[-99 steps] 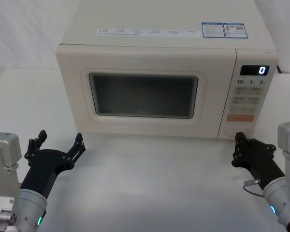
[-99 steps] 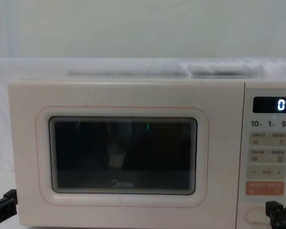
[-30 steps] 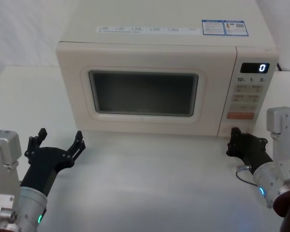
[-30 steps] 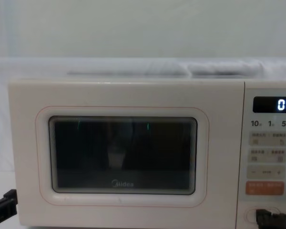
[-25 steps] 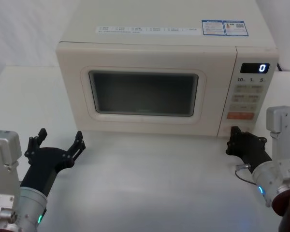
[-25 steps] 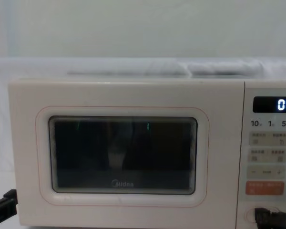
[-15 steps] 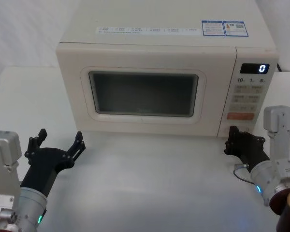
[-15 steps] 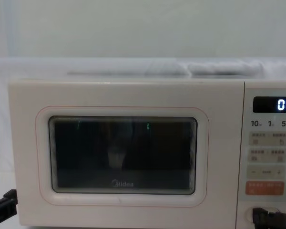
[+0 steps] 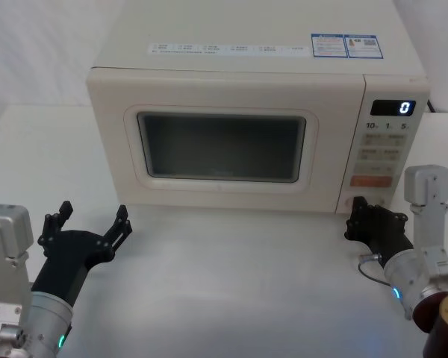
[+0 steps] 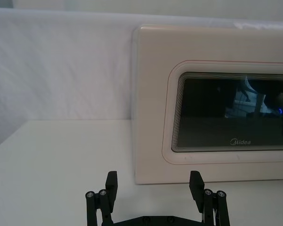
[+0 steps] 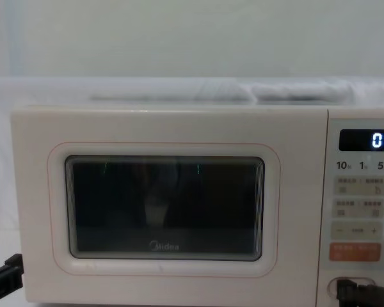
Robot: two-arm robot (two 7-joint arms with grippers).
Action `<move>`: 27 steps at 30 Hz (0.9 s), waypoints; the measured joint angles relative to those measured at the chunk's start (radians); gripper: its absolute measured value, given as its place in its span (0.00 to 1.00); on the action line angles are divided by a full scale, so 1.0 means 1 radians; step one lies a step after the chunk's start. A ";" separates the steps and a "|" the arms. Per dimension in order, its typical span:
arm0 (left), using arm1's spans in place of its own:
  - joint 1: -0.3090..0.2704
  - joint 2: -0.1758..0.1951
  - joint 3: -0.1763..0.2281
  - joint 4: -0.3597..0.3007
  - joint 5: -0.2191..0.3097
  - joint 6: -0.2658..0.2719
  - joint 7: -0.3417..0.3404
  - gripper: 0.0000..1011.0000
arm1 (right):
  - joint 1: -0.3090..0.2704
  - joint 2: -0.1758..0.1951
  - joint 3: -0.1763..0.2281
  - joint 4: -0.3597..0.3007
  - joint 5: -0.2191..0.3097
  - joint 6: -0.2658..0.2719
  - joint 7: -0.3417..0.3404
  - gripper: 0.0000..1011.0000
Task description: Press the button to open the microwave door with one hand; close the microwave door with the other hand.
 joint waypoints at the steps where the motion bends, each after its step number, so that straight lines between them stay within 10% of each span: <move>1: 0.000 0.000 0.000 0.000 0.000 0.000 0.000 0.99 | 0.001 -0.001 0.000 0.001 0.000 0.000 0.000 0.00; 27: 0.000 0.000 0.000 0.000 0.000 0.000 0.000 0.99 | 0.031 -0.024 0.002 0.043 -0.013 -0.014 -0.012 0.00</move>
